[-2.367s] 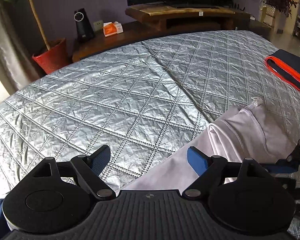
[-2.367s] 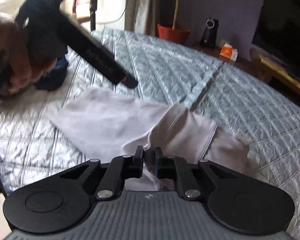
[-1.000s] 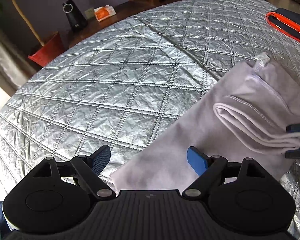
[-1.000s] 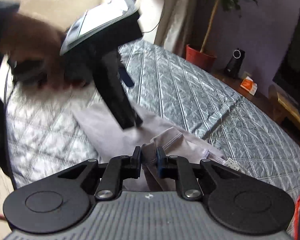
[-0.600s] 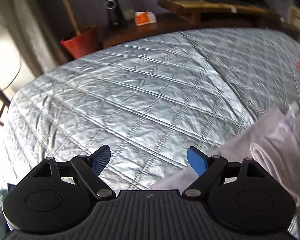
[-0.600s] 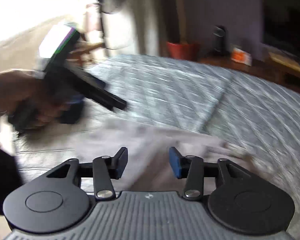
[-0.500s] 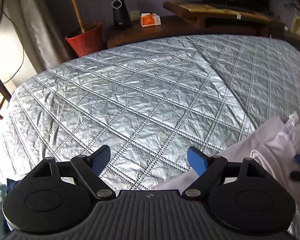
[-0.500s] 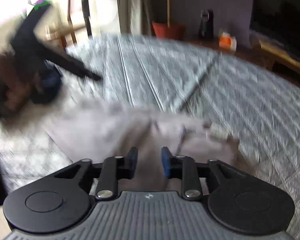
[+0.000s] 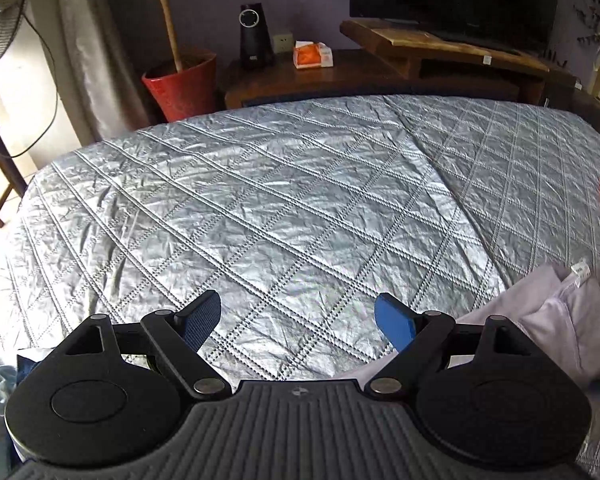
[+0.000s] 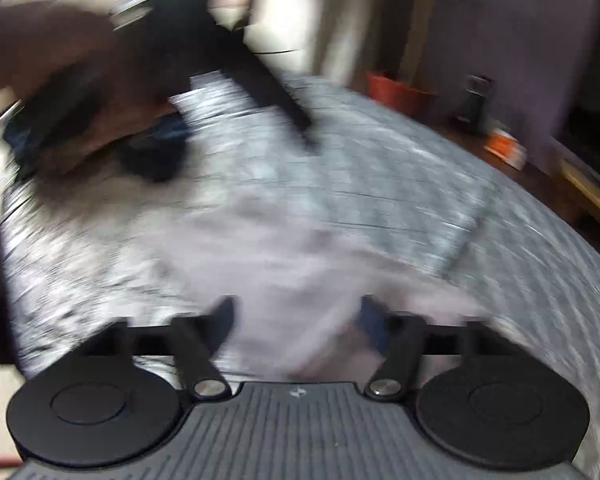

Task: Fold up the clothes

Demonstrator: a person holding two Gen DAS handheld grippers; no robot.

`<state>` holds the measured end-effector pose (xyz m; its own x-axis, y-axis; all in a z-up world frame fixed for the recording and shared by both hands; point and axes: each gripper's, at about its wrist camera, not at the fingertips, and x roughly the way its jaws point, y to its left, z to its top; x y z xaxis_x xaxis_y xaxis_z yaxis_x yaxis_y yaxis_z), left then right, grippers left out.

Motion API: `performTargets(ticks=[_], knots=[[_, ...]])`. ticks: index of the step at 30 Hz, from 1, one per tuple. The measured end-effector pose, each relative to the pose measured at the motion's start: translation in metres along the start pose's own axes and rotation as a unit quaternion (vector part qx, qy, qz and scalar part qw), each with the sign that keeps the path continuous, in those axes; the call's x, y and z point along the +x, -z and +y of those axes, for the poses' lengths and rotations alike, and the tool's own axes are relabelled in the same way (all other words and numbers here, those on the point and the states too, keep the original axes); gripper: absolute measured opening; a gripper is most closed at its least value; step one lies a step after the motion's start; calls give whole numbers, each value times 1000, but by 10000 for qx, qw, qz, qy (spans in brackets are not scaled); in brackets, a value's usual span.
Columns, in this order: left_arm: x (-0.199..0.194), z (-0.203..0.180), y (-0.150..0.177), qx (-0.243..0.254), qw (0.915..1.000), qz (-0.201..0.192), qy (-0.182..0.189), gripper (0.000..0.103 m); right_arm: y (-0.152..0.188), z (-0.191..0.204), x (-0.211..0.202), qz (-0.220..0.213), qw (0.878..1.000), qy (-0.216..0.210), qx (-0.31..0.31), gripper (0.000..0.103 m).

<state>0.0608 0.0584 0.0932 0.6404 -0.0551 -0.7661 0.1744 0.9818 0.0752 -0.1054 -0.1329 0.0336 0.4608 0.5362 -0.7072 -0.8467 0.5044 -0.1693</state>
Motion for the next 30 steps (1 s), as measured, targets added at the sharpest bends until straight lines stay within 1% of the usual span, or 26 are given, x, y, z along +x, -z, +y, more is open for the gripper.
performTargets(ticks=[1,3,6,8,10,11,12,13,15,18,20,21,22,23,25,27,30], knots=[[-1,1,0,-10,10000,-10,-4,88,-2,16,5,17,9996,-53,-284,65],[-2,2,-1,-29,10000,-30,-11,88,-8,34,17,62,9978,7,-654,60],[-3,4,-1,-59,10000,-60,-22,88,-17,55,38,88,9938,159,-1100,59],[-4,6,-2,-87,9999,-83,-31,88,-23,58,47,110,9930,255,-1150,67],[-6,7,-3,-113,9999,-106,-31,88,-29,55,55,141,9934,337,-1087,82],[-6,8,-3,-124,9998,-117,-32,88,-33,54,60,157,9935,348,-1075,83],[-7,8,-3,-128,9998,-124,-33,88,-35,54,63,138,9933,348,-1095,80],[-7,8,-3,-131,9998,-132,-34,88,-34,56,62,95,9928,353,-1144,72],[-8,9,-3,-145,9998,-148,-35,88,-31,63,57,15,9917,354,-1240,63],[-9,11,-4,-181,9997,-169,-41,88,-36,60,61,47,9919,424,-1198,63],[-10,12,-3,-198,9996,-181,-40,88,-38,55,61,94,9947,320,-972,60],[-10,11,-3,-196,9996,-185,-33,88,-38,52,59,101,9963,194,-834,45],[-10,11,-4,-187,9996,-187,-28,88,-37,50,58,95,9971,119,-750,35],[-10,11,-4,-179,9997,-188,-22,88,-35,52,57,72,9970,126,-759,34],[-10,10,-4,-164,9997,-189,-9,88,-32,58,53,49,9970,95,-766,12],[-10,10,-4,-165,9997,-195,-8,88,-30,61,48,27,9973,83,-723,8],[-11,10,-4,-184,9996,-209,-21,88,-29,53,42,-27,9991,28,-424,4]])
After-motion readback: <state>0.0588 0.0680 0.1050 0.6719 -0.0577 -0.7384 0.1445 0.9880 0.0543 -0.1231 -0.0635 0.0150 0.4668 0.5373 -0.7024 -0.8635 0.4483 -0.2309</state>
